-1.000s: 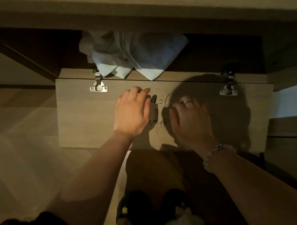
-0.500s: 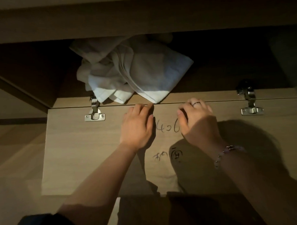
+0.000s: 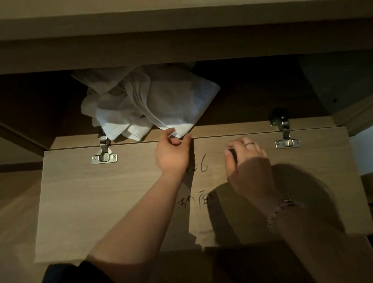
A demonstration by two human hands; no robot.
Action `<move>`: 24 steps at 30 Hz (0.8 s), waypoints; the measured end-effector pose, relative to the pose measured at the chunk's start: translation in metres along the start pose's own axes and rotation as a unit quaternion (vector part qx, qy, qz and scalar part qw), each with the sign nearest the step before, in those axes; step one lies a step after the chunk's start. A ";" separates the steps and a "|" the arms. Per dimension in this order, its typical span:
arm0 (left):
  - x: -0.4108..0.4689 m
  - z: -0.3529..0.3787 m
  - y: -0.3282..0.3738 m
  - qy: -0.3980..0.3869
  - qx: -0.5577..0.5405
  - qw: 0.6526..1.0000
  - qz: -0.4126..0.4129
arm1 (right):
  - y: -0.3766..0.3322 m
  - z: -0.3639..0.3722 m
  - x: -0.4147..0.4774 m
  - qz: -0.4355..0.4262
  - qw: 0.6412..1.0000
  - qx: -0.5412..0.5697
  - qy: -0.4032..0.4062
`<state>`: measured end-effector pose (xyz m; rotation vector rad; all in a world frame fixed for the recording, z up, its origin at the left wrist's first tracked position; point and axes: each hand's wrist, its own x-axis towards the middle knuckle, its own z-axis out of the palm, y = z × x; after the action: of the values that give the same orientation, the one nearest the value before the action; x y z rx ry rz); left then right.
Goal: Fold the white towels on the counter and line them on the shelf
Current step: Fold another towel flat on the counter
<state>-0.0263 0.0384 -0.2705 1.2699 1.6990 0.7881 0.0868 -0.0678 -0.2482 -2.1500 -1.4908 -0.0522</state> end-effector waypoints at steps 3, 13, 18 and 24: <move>0.004 0.004 0.003 0.023 -0.033 0.997 -0.066 | -0.003 0.001 0.001 -0.026 1.000 0.006 -0.008; 0.020 0.009 0.008 -0.032 -0.049 0.993 -0.098 | -0.014 0.002 0.004 -0.024 0.999 0.009 -0.035; 0.008 -0.001 -0.002 -0.009 -0.039 0.995 -0.094 | -0.021 0.001 0.008 -0.012 0.996 0.008 -0.093; -0.020 -0.022 -0.021 -0.013 -0.019 1.000 -0.002 | -0.026 0.000 0.007 -0.032 0.983 -0.019 -0.180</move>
<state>-0.0523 0.0129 -0.2734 1.2455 1.6572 0.7943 0.0661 -0.0550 -0.2359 -2.2278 -1.7693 0.3035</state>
